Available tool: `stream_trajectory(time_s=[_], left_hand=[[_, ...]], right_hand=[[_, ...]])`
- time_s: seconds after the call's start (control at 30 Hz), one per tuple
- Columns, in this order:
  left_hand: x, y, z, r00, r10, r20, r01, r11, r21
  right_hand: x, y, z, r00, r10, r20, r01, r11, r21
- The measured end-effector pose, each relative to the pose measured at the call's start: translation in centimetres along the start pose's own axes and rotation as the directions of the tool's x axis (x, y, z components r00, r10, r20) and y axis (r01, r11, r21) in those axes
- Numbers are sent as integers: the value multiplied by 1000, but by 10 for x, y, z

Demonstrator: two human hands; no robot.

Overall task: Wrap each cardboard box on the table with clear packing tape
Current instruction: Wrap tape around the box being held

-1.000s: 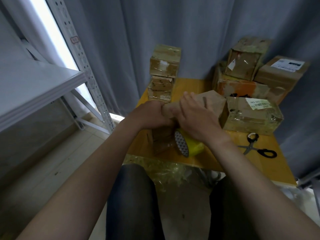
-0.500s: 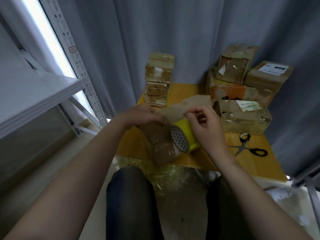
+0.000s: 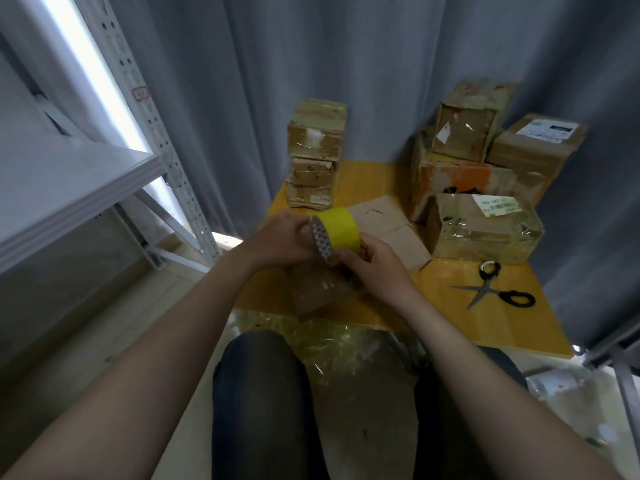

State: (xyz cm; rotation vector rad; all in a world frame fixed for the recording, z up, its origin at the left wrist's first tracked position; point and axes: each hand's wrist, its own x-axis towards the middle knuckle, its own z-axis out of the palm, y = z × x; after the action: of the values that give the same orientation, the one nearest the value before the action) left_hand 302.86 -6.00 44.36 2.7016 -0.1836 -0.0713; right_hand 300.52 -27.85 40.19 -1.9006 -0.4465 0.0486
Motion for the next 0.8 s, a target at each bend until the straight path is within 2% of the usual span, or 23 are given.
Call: stream_trajectory(time_s=[0.07, 0.1, 0.27, 0.37, 0.63, 0.8], left_hand=[[-8, -4, 22, 981, -36, 193, 11, 991, 132], [-13, -5, 34, 973, -68, 219, 33, 986, 162], [-26, -7, 74, 996, -3, 94, -2, 999, 47], [-28, -8, 75, 999, -4, 37, 2, 998, 56], [-21, -12, 62, 990, 29, 136, -51, 986, 160], [-23, -12, 61, 997, 47, 68, -54, 992, 111]], right_hand=[[10, 4, 3, 999, 34, 17, -34, 999, 5], [14, 5, 5, 998, 51, 22, -51, 999, 5], [26, 3, 11, 995, 97, 21, -97, 995, -3], [28, -2, 9, 993, 108, 48, -109, 994, 29], [-15, -10, 1, 980, 168, -103, -157, 982, 103], [-23, -24, 1, 984, 149, -100, -134, 981, 139]])
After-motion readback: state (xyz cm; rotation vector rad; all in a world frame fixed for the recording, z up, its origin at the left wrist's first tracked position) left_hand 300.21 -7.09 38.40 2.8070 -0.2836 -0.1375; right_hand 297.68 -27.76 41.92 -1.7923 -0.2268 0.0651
